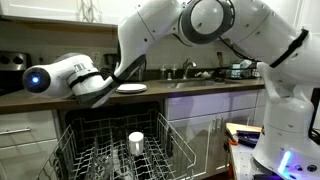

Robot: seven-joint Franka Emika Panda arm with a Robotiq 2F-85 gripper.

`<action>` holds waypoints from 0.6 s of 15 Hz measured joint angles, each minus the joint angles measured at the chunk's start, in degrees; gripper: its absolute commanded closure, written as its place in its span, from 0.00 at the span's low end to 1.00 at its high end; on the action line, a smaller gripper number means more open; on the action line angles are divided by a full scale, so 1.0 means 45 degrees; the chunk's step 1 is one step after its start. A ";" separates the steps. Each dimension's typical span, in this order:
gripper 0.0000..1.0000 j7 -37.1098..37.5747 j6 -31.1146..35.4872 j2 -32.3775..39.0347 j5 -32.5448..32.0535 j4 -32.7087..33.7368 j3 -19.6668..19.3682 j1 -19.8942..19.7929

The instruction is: Put the plate on the left into the dishwasher

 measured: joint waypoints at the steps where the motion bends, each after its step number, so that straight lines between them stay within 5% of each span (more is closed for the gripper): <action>1: 0.92 0.0046 -0.0038 0.0000 -0.0036 0.0000 0.0008 0.0029; 9: 0.94 0.0142 -0.0062 -0.0015 -0.0052 -0.0001 0.0108 0.0046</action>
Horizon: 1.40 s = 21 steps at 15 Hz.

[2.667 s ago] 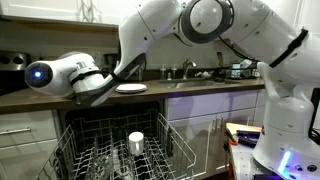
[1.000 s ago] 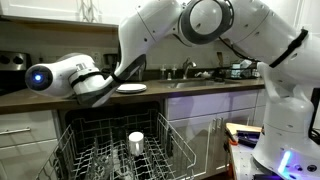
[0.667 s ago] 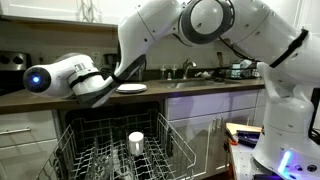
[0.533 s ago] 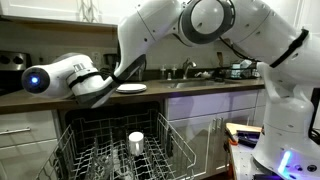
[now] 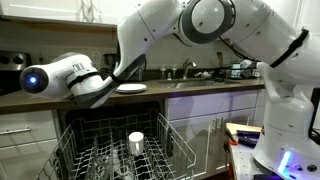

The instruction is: Put the plate on the left into the dishwasher

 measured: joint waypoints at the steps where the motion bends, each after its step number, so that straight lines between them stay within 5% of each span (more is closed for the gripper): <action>1: 0.93 0.0000 0.0000 0.0013 0.0006 -0.0011 0.0048 -0.0021; 21: 0.93 0.0658 -0.2138 0.0185 -0.0029 -0.0021 0.0291 0.0575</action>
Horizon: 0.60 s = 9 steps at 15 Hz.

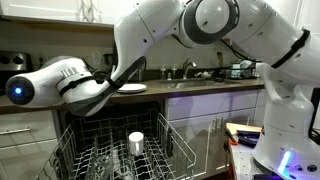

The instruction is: Put the plate on the left into the dishwasher

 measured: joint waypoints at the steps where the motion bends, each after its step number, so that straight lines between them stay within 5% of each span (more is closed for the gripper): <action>1: 0.93 0.0082 -0.0114 -0.0002 -0.0030 0.0000 0.0002 0.0079; 9: 0.95 0.0089 -0.0120 0.0137 -0.0028 -0.0020 0.0212 -0.0001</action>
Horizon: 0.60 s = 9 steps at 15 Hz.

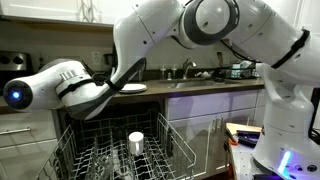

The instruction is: Put the plate on the left into the dishwasher

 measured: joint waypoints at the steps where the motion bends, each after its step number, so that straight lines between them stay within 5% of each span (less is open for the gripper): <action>1: 0.95 0.0000 0.0000 0.0000 0.0000 0.0000 0.0000 -0.0001; 9: 0.95 0.0044 -0.0029 0.0149 0.0004 0.0000 0.0173 0.0054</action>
